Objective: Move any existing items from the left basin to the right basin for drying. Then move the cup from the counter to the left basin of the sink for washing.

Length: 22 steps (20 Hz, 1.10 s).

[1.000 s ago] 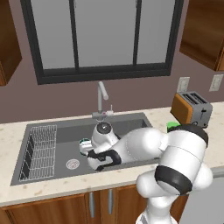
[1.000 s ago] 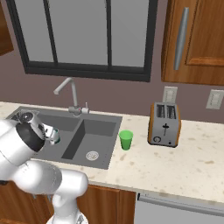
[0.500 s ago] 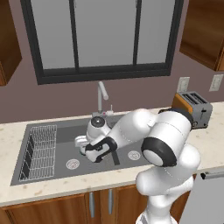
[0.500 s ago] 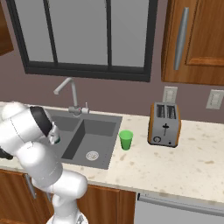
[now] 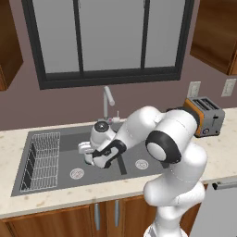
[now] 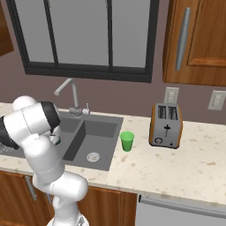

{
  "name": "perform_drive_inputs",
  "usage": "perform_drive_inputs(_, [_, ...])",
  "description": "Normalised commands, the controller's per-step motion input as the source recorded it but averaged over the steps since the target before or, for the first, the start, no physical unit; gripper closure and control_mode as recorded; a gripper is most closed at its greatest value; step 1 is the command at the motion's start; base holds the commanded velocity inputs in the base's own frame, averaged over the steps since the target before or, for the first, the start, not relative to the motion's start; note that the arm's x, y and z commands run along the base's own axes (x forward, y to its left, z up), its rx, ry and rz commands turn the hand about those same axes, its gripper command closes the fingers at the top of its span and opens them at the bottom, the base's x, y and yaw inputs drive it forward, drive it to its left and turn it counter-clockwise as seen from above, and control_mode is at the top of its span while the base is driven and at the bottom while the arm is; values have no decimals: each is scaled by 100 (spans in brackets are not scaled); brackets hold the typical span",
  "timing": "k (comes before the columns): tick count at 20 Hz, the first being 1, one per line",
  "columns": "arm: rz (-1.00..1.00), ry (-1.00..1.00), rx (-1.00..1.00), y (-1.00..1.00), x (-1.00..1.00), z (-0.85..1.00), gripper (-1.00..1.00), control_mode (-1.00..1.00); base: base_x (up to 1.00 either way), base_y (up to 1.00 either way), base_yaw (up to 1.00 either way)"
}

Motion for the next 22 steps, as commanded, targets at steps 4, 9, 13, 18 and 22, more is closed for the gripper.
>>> perform_drive_inputs(4, [0,4,0,2,16,-29,-100,-100,0,0,0])
perform_drive_inputs(9, [0,3,0,1,12,-23,-100,-100,0,0,0])
perform_drive_inputs(13, [0,5,0,13,14,-20,-100,-100,0,0,0])
perform_drive_inputs(18, [0,5,0,21,13,-15,-100,-100,0,0,0])
perform_drive_inputs(22, [0,2,0,7,10,-7,-100,-100,0,0,0])
